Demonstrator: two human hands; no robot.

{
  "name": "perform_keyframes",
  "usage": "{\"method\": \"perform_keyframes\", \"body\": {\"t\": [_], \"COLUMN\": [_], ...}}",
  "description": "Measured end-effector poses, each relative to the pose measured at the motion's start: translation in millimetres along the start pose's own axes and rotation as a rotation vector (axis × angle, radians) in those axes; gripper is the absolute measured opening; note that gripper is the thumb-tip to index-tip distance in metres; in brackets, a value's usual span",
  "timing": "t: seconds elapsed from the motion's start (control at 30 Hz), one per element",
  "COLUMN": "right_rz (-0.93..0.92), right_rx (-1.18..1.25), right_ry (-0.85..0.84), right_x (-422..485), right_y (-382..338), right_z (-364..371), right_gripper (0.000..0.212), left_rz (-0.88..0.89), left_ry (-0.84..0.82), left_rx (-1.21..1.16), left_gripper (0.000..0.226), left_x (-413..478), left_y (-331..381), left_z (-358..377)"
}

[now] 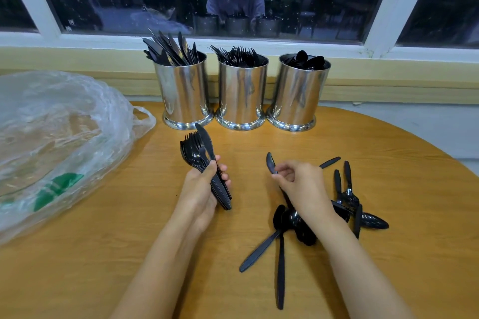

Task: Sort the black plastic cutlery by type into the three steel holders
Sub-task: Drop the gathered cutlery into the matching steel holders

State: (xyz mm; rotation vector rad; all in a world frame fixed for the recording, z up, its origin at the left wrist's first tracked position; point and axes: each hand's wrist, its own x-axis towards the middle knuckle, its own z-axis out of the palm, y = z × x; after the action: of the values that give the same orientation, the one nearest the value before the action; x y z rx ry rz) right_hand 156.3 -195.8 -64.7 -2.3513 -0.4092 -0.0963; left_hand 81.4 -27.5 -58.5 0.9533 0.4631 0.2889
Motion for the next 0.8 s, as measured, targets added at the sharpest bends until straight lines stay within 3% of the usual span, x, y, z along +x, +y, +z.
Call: {"method": "perform_keyframes", "body": {"t": [0.13,0.3,0.4,0.6,0.73,0.8], "right_rz": [0.008,-0.093,-0.064,-0.081,-0.145,-0.148], "right_rx": [-0.272,-0.251,-0.3,-0.292,-0.27,-0.252], "right_ry": [-0.066,-0.045,-0.036,-0.022,-0.047,0.028], "right_x": [-6,-11,-12,-9,-9,-9], "right_y": [3,-3,-1,1,-3,-6], "right_z": [5,14,15,16,15,11], "right_gripper": [0.038,0.042,0.045,0.036,0.018,0.013], "left_rz": [-0.015,-0.027,-0.032,-0.041,-0.053,-0.064], "left_ry": [-0.006,-0.004,-0.009,-0.004,-0.007,-0.009], "left_rx": [0.005,0.018,0.029,0.029,0.028,0.021], "left_gripper": [0.018,0.018,0.019,0.019,0.02,0.019], "left_x": [0,1,1,2,3,3], "left_y": [-2,-3,-5,-6,-7,-7], "left_z": [-1,-1,-1,0,-1,-2]}}
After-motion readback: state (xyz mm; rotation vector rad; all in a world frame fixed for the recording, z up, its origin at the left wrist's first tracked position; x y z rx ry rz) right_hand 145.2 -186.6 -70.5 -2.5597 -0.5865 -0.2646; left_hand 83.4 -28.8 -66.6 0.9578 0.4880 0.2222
